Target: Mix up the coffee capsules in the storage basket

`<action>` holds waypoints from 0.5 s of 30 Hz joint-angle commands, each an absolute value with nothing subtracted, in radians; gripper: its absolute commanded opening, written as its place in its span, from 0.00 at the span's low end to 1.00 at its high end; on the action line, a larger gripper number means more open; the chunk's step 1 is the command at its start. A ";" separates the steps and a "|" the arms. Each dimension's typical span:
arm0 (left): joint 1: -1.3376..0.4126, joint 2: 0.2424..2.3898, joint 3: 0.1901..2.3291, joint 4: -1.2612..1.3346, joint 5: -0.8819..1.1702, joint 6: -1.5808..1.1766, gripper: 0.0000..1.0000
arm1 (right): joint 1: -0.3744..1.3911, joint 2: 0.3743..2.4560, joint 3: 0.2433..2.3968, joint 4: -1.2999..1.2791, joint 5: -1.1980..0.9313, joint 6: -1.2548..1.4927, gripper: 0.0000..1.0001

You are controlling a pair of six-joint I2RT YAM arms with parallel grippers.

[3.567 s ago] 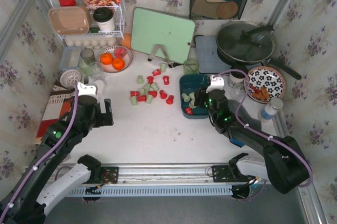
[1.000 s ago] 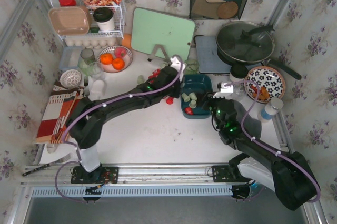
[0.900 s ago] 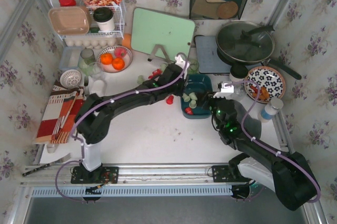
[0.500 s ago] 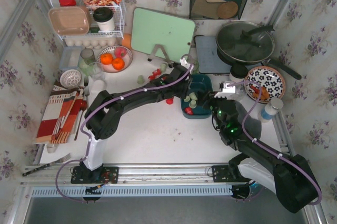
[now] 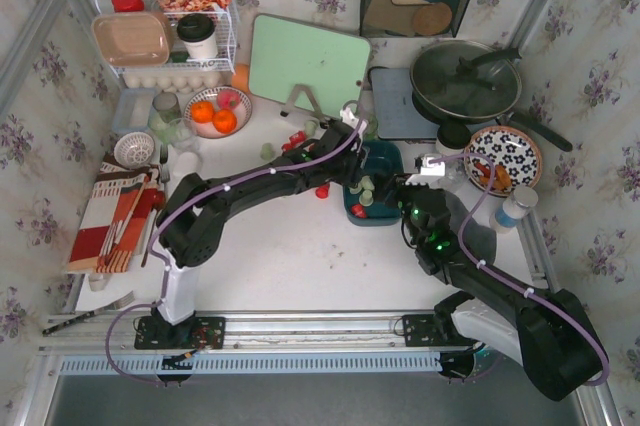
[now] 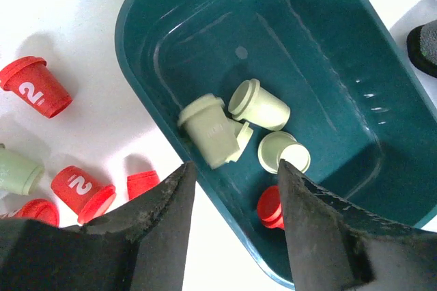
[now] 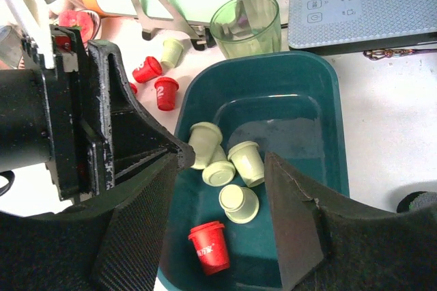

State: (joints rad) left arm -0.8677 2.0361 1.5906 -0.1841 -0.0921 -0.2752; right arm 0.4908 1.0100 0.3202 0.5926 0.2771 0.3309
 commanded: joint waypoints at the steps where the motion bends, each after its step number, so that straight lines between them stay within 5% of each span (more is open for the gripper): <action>1: -0.867 2.005 1.571 -0.154 -0.080 -0.262 0.53 | 0.491 1.013 0.327 0.613 0.277 0.332 0.61; 15: -0.780 1.716 1.249 -0.154 -0.416 -0.354 0.45 | 0.491 1.025 0.328 0.617 0.266 0.332 0.61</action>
State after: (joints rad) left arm -0.8303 1.7771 1.3251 -0.1482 -0.2893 -0.2764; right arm 0.4908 1.0229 0.3202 0.5926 0.2733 0.3309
